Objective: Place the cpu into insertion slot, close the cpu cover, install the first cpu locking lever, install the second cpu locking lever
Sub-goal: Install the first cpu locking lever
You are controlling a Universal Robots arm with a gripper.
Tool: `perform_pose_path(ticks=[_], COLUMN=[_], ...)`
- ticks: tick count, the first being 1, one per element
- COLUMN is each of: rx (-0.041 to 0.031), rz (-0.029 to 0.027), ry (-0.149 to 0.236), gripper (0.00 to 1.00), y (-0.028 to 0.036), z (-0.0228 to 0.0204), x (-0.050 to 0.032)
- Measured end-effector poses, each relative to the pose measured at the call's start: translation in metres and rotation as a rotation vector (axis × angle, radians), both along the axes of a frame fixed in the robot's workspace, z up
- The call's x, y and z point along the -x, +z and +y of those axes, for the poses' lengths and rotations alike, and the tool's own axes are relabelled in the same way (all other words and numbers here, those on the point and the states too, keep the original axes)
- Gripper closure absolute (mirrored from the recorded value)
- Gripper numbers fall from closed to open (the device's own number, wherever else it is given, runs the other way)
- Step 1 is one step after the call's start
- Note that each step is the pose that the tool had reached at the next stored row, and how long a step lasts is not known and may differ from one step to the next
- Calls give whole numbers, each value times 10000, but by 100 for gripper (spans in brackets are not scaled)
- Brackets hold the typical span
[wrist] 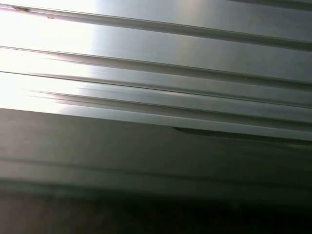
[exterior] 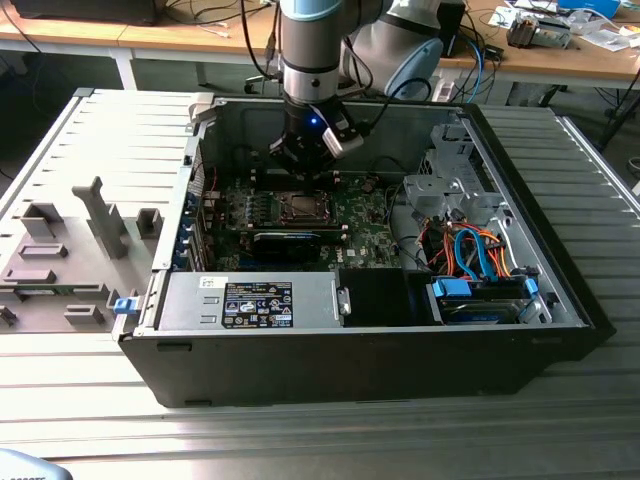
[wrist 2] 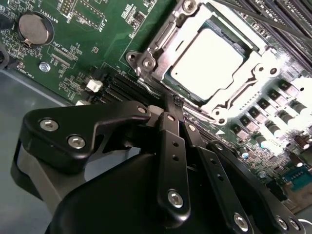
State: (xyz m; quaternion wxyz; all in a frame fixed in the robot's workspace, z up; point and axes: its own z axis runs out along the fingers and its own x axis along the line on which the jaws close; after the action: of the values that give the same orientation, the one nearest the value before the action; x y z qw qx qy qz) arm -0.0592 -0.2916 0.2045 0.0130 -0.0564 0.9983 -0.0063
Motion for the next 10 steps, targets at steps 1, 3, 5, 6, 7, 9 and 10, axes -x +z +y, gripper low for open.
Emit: perform_pose_path(ticks=[1, 3, 5, 6, 7, 9, 10], rx=[2, 4, 2, -11, -5, -2, -3], rz=[1, 3, 0, -8, -1, 0, 1], ry=[0, -1, 0, 1, 0, -1, 0], gripper=[89, 89, 89, 89, 89, 89, 89], y=[-6, -13, -19, -25, -27, -28, -28], z=[0, -2, -5, -4, -6, -8, -7], x=[-9, -18, -26, -31, -36, -44, -44])
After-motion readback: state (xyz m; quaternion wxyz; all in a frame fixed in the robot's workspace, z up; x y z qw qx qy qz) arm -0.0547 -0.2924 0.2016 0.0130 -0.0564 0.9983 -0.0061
